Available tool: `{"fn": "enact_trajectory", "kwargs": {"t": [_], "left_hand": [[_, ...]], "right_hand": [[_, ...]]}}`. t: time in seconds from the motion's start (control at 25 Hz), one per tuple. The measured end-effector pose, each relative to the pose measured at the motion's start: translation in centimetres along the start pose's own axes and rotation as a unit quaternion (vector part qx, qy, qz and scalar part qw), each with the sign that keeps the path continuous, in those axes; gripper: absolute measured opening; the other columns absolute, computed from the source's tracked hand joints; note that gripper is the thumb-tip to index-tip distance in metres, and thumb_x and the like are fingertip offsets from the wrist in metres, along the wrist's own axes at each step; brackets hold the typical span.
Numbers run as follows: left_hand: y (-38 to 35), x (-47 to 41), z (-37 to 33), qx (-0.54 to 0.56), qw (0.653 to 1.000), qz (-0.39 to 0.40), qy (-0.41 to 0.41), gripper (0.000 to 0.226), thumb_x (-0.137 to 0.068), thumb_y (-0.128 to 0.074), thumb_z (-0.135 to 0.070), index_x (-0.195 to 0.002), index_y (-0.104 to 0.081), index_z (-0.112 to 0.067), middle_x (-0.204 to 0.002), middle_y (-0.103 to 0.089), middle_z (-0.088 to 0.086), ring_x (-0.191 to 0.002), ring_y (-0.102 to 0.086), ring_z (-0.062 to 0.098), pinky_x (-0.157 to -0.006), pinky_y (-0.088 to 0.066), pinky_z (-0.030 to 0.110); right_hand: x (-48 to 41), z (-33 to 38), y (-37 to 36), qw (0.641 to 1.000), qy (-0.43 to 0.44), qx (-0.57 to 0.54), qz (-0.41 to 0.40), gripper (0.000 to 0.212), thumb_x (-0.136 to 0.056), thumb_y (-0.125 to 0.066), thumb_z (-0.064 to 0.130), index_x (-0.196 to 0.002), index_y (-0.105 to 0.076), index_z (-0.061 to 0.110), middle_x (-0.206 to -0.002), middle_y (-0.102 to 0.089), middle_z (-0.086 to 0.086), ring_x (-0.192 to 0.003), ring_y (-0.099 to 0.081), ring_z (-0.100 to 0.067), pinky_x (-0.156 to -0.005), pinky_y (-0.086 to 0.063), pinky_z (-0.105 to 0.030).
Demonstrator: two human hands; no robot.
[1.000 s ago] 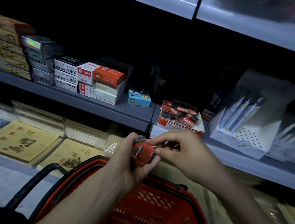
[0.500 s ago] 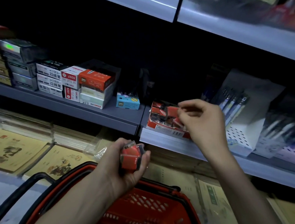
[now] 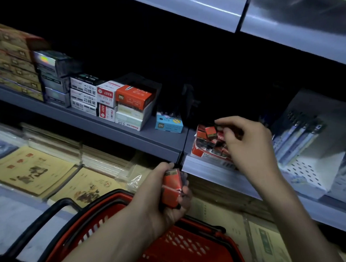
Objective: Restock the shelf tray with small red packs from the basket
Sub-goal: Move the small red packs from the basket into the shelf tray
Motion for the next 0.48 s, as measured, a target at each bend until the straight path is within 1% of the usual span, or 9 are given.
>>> {"fn": "enact_trajectory", "kwargs": {"t": [0.04,0.12,0.16,0.24,0.32,0.4,0.48], "left_hand": [[-0.1,-0.1,0.1,-0.013,1.000,-0.001,-0.008,0.034,-0.095,-0.064,-0.035,-0.079,-0.063,-0.005,-0.068,-0.058,0.008,-0.050,-0.051,0.014,-0.034,-0.038,0.017],[-0.2,-0.4,0.5,-0.045,0.999,0.000,-0.027,0.038,-0.096,-0.065,-0.043,-0.090,-0.065,-0.006,-0.069,-0.060,0.008,-0.051,-0.052,0.015,-0.035,-0.038,0.017],[-0.2,-0.6,0.8,-0.065,0.997,-0.001,-0.037,0.041,-0.096,-0.064,-0.047,-0.096,-0.068,-0.006,-0.069,-0.060,0.007,-0.052,-0.053,0.014,-0.035,-0.038,0.018],[0.0,-1.0,1.4,-0.103,0.994,-0.009,-0.045,0.051,-0.097,-0.059,-0.054,-0.107,-0.073,-0.006,-0.069,-0.061,0.006,-0.052,-0.053,0.014,-0.036,-0.039,0.018],[0.2,-1.1,1.7,-0.111,0.993,-0.012,-0.040,0.061,-0.096,-0.058,-0.057,-0.118,-0.074,-0.003,-0.075,-0.062,0.008,-0.054,-0.055,0.015,-0.037,-0.040,0.019],[0.2,-0.9,1.7,-0.094,0.995,-0.007,-0.024,0.065,-0.094,-0.061,-0.058,-0.125,-0.071,-0.001,-0.084,-0.064,0.011,-0.056,-0.059,0.017,-0.038,-0.044,0.020],[0.1,-0.6,1.5,-0.063,0.998,-0.017,-0.020,0.058,-0.092,-0.066,-0.052,-0.115,-0.069,0.001,-0.083,-0.066,0.014,-0.058,-0.063,0.019,-0.039,-0.051,0.022]], "right_hand": [[1.4,1.2,0.3,0.998,-0.025,-0.046,0.034,0.022,-0.098,-0.063,0.015,-0.104,-0.078,0.030,-0.091,-0.075,0.016,-0.085,-0.069,-0.002,-0.076,-0.055,-0.020],[4.2,3.0,0.0,0.982,-0.072,-0.095,0.148,0.010,-0.093,-0.070,0.029,-0.098,-0.079,0.031,-0.085,-0.076,0.015,-0.078,-0.070,-0.005,-0.073,-0.056,-0.024],[5.3,3.5,-0.4,0.970,-0.093,-0.102,0.199,0.007,-0.089,-0.074,0.031,-0.095,-0.079,0.029,-0.082,-0.076,0.012,-0.074,-0.070,-0.007,-0.072,-0.057,-0.024],[6.6,3.5,-1.2,0.948,-0.135,-0.117,0.264,0.005,-0.086,-0.081,0.024,-0.090,-0.079,0.023,-0.073,-0.075,0.002,-0.064,-0.072,-0.014,-0.069,-0.059,-0.030],[7.0,3.4,-1.3,0.945,-0.147,-0.115,0.268,0.005,-0.085,-0.082,0.017,-0.088,-0.079,0.020,-0.068,-0.073,0.000,-0.057,-0.071,-0.014,-0.064,-0.059,-0.029],[6.9,3.4,-0.8,0.946,-0.159,-0.144,0.242,0.005,-0.086,-0.080,0.014,-0.089,-0.078,0.017,-0.071,-0.074,0.000,-0.057,-0.070,-0.013,-0.061,-0.057,-0.027],[6.3,3.2,0.1,0.940,-0.192,-0.204,0.197,0.005,-0.088,-0.078,0.009,-0.092,-0.077,0.012,-0.072,-0.076,-0.004,-0.060,-0.071,-0.013,-0.063,-0.056,-0.025]]}}
Point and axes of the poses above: each hand's wrist, its own x-axis away from the middle knuckle, its own y-axis out of the back of the hand, z = x × y, the point moved 1 cm from there along -x, towards the middle knuckle
